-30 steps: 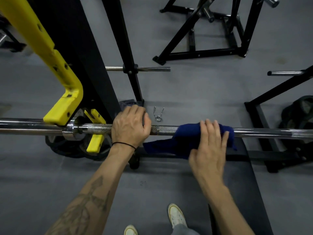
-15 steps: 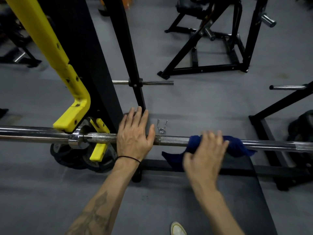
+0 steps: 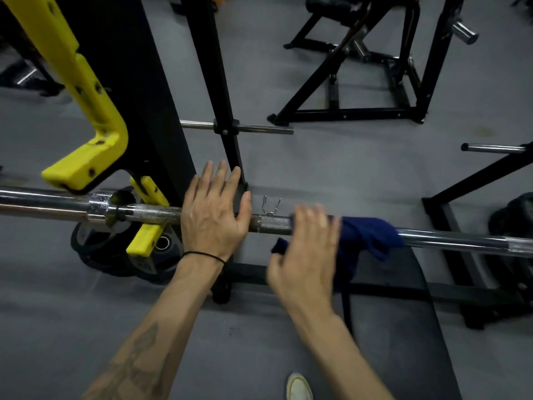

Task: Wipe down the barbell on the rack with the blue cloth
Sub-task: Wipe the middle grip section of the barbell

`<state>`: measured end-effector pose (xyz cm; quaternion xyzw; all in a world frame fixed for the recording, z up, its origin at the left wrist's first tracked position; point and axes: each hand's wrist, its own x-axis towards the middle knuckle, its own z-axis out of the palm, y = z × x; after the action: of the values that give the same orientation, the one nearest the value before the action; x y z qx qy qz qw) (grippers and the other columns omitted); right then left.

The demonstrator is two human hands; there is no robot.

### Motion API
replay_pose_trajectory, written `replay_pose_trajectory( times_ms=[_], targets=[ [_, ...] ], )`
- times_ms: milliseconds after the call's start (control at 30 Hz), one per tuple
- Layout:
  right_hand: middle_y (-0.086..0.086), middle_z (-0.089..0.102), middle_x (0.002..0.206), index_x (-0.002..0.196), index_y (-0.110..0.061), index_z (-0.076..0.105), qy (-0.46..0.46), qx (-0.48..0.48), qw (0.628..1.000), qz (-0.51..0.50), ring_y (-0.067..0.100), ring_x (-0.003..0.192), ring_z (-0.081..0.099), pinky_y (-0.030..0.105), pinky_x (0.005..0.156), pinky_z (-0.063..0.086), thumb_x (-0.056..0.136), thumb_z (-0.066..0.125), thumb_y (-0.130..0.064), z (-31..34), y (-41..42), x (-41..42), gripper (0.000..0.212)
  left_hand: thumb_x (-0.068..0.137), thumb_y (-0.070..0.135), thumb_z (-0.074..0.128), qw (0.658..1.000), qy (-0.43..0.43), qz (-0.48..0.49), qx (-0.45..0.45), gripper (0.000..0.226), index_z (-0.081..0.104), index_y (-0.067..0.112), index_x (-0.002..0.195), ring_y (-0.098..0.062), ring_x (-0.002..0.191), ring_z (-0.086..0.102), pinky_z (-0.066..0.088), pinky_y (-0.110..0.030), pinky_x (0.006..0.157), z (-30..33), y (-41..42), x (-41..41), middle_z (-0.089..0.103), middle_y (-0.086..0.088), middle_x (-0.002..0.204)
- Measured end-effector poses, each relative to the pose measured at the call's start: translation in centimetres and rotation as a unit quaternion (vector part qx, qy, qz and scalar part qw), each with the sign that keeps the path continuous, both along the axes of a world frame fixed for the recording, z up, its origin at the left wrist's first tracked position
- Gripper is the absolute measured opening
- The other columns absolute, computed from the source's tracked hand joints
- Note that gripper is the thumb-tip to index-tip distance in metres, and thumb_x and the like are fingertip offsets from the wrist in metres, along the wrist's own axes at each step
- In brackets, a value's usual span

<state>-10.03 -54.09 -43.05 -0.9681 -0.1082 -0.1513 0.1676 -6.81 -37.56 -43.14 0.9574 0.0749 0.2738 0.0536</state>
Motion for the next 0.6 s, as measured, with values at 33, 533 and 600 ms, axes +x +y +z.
replay_pose_trajectory(
  times_ms=[33, 533, 600],
  targets=[
    [0.022, 0.046, 0.152, 0.149, 0.004, 0.043, -0.004, -0.024, 0.997, 0.068, 0.038, 0.147, 0.036, 0.051, 0.126, 0.01, 0.063, 0.066, -0.02, -0.2, 0.7, -0.1, 0.092, 0.104, 0.048, 0.024, 1.0, -0.004, -0.003, 0.005, 0.06, 0.055, 0.012, 0.14, -0.029, 0.144, 0.038, 0.03, -0.047, 0.118, -0.1, 0.1, 0.0, 0.051, -0.011, 0.148],
    [0.014, 0.062, 0.129, 0.138, -0.003, 0.057, -0.095, -0.027, 0.985, 0.139, 0.036, 0.125, 0.055, 0.042, 0.12, 0.026, 0.071, 0.049, -0.015, -1.7, -3.3, 2.2, 0.069, 0.097, 0.033, 0.035, 0.998, -0.059, -0.013, -0.017, 0.049, 0.064, 0.012, 0.131, -0.027, 0.148, 0.032, 0.019, -0.048, 0.123, -1.9, -3.0, -1.3, 0.054, -0.009, 0.146],
    [0.016, 0.064, 0.12, 0.13, -0.002, 0.061, -0.122, -0.037, 0.989, 0.076, 0.037, 0.114, 0.056, 0.044, 0.115, 0.03, 0.066, 0.05, -0.014, -2.1, -8.6, 3.1, 0.066, 0.097, 0.034, 0.035, 0.997, -0.066, -0.012, -0.032, 0.048, 0.067, 0.013, 0.126, -0.026, 0.149, 0.03, 0.017, -0.047, 0.123, -2.2, -3.8, -1.8, 0.053, -0.008, 0.147]
  ],
)
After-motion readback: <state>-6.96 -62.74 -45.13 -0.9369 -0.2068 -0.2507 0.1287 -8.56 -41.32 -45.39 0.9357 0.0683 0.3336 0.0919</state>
